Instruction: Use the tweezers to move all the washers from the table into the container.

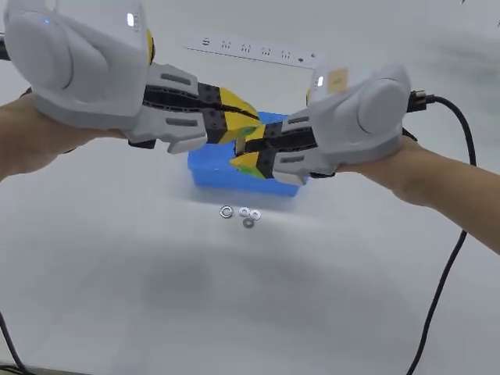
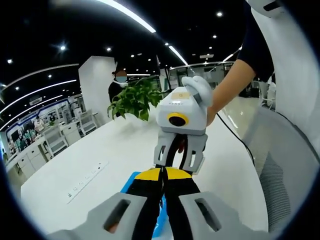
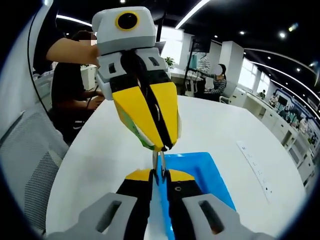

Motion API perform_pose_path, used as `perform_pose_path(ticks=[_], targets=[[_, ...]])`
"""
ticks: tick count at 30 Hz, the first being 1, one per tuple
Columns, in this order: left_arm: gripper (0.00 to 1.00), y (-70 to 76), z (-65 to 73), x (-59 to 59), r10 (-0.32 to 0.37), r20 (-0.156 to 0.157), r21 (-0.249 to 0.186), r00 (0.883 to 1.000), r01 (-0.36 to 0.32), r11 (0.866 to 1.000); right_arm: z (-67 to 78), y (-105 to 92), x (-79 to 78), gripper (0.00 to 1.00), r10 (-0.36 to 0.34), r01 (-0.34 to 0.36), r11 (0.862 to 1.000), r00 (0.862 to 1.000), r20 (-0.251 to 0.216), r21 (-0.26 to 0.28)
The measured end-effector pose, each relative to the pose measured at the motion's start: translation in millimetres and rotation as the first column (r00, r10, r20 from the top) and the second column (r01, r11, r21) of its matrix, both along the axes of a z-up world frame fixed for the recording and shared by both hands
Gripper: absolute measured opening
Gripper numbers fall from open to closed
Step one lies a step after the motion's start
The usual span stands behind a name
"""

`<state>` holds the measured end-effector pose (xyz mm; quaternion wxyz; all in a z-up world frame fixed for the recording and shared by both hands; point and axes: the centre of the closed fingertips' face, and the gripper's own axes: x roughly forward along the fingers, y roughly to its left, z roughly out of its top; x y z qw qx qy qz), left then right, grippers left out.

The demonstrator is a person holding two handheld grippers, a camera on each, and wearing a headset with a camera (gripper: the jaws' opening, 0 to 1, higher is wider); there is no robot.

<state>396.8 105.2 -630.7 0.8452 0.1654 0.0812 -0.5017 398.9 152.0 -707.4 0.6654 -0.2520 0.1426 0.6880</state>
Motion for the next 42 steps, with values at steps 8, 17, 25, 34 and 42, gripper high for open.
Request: perform_pose_path(ticks=[8,17,25,34,42], targets=[[0.04,4.4,5.0,-10.1,0.035,0.005,0.001,0.999,-0.035,0.999,-3.3,-6.0,-7.5,0.21,-0.052,0.052,0.999,0.998,-0.027,-0.003],[0.04,15.3,7.3,-22.3,0.076,0.009,0.006,0.997,-0.076,0.997,-14.5,-23.4,-17.4,0.31,-0.159,0.160,0.987,0.983,-0.089,0.004],[0.04,26.7,4.3,-34.1,0.111,-0.001,-0.002,0.994,-0.111,0.994,-25.6,-43.8,-33.9,0.40,-0.233,0.234,0.972,0.962,-0.141,-0.009],[0.04,25.2,-8.6,-43.3,0.122,-0.021,-0.015,0.992,-0.122,0.992,-34.2,-68.7,-42.7,0.54,-0.296,0.299,0.954,0.938,-0.177,-0.012],[0.04,21.1,-25.4,-48.2,0.127,-0.049,-0.007,0.991,-0.127,0.992,-45.0,-92.5,-44.4,0.67,-0.340,0.341,0.940,0.920,-0.195,-0.031]])
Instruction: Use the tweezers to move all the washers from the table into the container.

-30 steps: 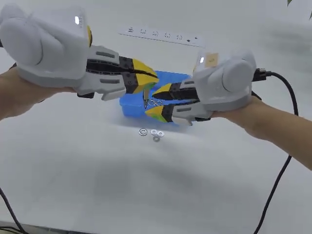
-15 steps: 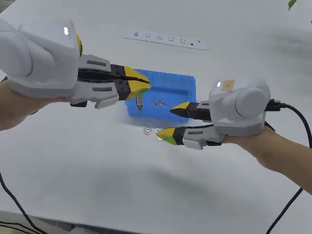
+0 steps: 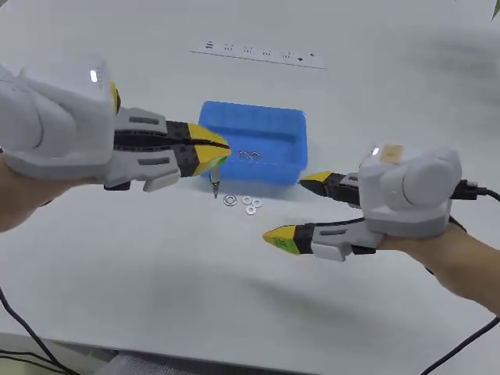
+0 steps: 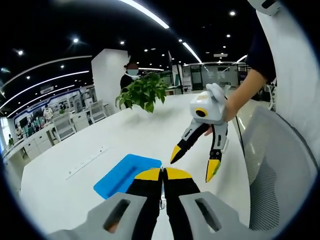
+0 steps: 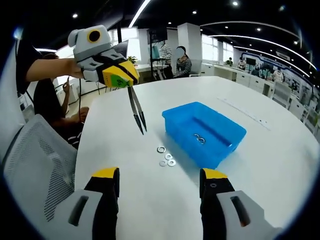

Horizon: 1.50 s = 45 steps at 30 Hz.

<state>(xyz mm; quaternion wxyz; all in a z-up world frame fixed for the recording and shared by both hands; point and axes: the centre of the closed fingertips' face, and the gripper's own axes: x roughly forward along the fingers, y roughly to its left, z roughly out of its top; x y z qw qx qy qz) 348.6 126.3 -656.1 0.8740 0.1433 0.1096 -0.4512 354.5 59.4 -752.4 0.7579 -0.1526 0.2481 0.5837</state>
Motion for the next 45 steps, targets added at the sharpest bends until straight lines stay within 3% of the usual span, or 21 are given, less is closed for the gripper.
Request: perform_pose_path(ticks=[10,18,25,30,35,45], targets=[[0.04,2.6,-14.5,1.6,0.021,-0.036,0.000,0.999,-0.021,1.000,-11.1,-11.7,-6.4,0.79,0.008,-0.008,1.000,1.000,0.016,-0.016],[0.05,-4.1,-14.1,9.0,0.012,-0.007,-0.028,1.000,-0.012,1.000,-17.8,-11.4,-18.9,0.97,0.040,-0.038,0.999,0.998,0.044,-0.026],[0.05,-5.8,-19.5,17.2,0.023,-0.024,-0.051,0.999,-0.024,0.998,-13.6,-15.3,-15.8,1.00,-0.006,0.006,1.000,1.000,0.021,0.016],[0.05,-7.7,-20.3,21.8,0.028,-0.028,-0.061,0.999,-0.029,0.998,-15.2,-20.0,-14.4,1.00,-0.023,0.023,1.000,1.000,0.012,0.016],[0.05,-11.1,-23.4,24.8,0.020,-0.031,-0.057,0.999,-0.022,0.998,-14.9,-22.6,-16.0,1.00,-0.054,0.055,0.998,0.998,-0.023,0.041],[0.04,-11.7,-31.6,27.6,0.018,-0.037,-0.053,0.999,-0.020,0.998,-17.4,-22.7,-23.0,0.98,-0.050,0.052,0.998,0.998,-0.047,0.042]])
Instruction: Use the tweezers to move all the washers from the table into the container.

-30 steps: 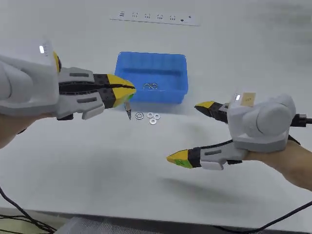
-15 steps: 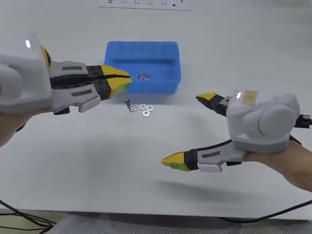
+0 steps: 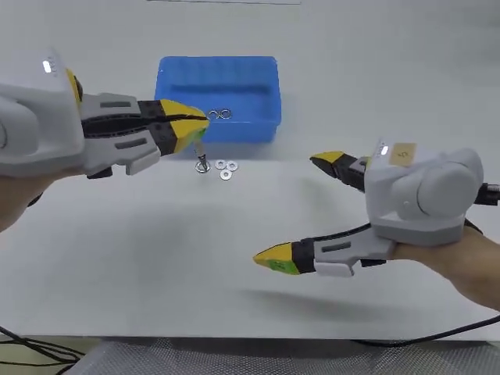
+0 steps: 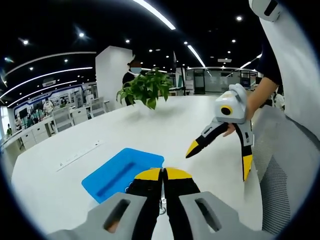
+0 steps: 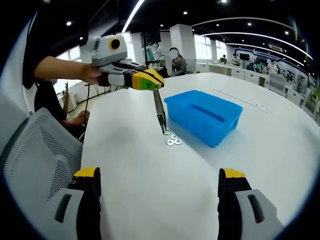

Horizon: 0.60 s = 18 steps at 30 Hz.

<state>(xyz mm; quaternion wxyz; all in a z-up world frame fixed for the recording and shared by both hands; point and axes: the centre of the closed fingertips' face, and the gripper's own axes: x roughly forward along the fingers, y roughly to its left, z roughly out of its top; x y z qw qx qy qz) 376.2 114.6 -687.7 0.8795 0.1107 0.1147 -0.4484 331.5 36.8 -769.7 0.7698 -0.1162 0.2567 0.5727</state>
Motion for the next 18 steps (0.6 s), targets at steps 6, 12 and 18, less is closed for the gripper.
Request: perform_pose_path(ticks=[6,12,18], targets=[[0.05,-0.1,-5.3,0.2,-0.001,-0.008,-0.002,1.000,0.001,1.000,0.3,-0.3,-0.5,0.97,-0.006,0.006,1.000,1.000,-0.004,0.002],[0.05,-3.7,-6.9,-1.2,-0.016,-0.031,0.007,0.999,0.017,1.000,-0.3,1.9,-1.0,0.96,-0.009,0.009,1.000,1.000,-0.013,0.006],[0.05,-4.4,-8.4,-4.1,-0.021,-0.061,0.022,0.998,0.022,1.000,4.9,16.0,0.8,0.94,0.012,-0.012,1.000,1.000,-0.011,0.027]])
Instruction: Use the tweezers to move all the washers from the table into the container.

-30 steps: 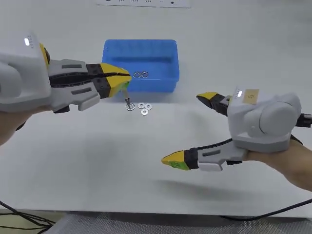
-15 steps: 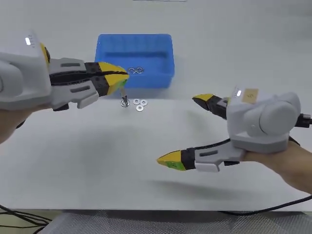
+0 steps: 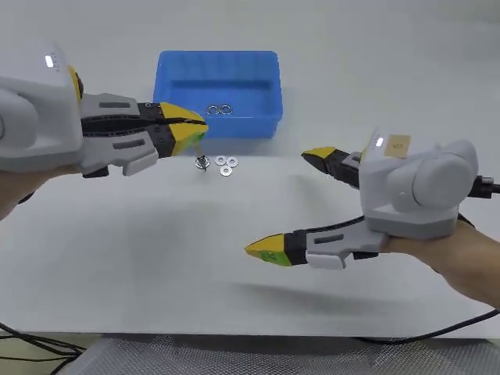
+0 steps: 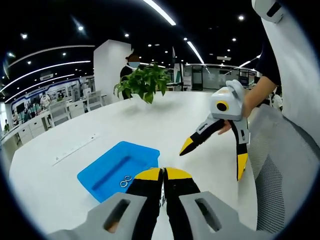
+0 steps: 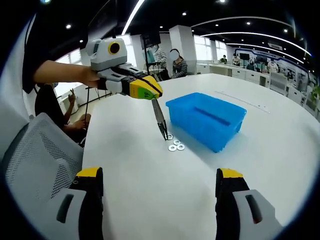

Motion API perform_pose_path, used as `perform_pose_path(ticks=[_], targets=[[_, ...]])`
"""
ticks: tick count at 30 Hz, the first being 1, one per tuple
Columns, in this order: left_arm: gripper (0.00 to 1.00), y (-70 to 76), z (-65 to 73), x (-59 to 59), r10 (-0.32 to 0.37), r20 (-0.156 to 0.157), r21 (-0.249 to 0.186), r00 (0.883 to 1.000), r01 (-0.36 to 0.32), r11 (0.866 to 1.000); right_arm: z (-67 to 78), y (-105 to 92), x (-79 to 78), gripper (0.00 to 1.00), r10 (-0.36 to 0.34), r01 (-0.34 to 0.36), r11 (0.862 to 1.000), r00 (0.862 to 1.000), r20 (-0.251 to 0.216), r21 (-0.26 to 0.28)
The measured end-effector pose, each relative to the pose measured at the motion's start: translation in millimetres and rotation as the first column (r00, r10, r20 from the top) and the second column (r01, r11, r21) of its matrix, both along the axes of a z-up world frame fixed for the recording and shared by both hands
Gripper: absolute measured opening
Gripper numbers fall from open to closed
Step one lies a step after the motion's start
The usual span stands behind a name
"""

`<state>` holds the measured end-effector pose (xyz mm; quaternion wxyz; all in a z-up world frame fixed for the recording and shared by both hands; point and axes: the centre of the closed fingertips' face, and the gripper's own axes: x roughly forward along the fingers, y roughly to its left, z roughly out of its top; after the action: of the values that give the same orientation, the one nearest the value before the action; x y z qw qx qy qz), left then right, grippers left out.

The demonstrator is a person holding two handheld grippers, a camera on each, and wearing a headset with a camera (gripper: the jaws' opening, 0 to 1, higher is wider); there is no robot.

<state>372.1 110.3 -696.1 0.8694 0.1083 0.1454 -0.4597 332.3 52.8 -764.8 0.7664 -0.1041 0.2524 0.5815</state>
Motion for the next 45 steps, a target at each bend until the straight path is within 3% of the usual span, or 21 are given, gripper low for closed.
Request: perform_pose_path(ticks=[8,11,16,21,25,29,34,38,45], targets=[[0.05,3.7,-1.7,-3.1,-0.010,-0.020,0.040,1.000,0.011,0.999,8.9,32.1,7.8,0.77,0.094,-0.094,0.995,0.996,0.004,0.024],[0.05,5.9,-2.2,-3.8,-0.010,-0.027,0.049,1.000,0.011,0.999,4.3,43.1,11.8,0.70,0.169,-0.169,0.985,0.985,0.016,-0.016],[0.05,8.0,-2.1,-5.2,0.004,-0.041,0.049,0.999,-0.002,0.999,10.0,63.3,18.1,0.47,0.253,-0.253,0.968,0.967,0.016,-0.002],[0.05,8.7,-2.2,-2.4,0.012,-0.046,0.047,0.999,-0.010,0.999,6.6,80.5,25.9,0.38,0.310,-0.310,0.951,0.950,0.024,-0.010],[0.05,7.8,-3.1,-4.5,-0.008,-0.052,0.046,0.999,0.010,0.999,1.3,88.1,23.7,0.27,0.348,-0.348,0.937,0.937,-0.031,0.003],[0.05,5.9,-3.0,-5.0,-0.010,-0.055,0.044,0.998,0.013,0.999,-5.4,94.7,29.1,0.25,0.389,-0.389,0.921,0.921,-0.014,-0.011],[0.05,3.5,-3.9,-4.8,-0.030,-0.056,0.056,0.998,0.034,0.998,-8.5,98.5,27.6,0.20,0.456,-0.454,0.889,0.889,0.027,-0.054],[0.05,3.3,-4.7,-4.7,-0.047,-0.053,0.067,0.998,0.050,0.996,-10.0,99.1,32.3,0.13,0.473,-0.470,0.880,0.881,0.033,-0.068],[0.05,4.1,-6.5,-3.7,-0.047,-0.055,0.070,0.997,0.051,0.996,-12.8,100.3,33.3,0.12,0.514,-0.508,0.857,0.856,0.058,-0.091]])
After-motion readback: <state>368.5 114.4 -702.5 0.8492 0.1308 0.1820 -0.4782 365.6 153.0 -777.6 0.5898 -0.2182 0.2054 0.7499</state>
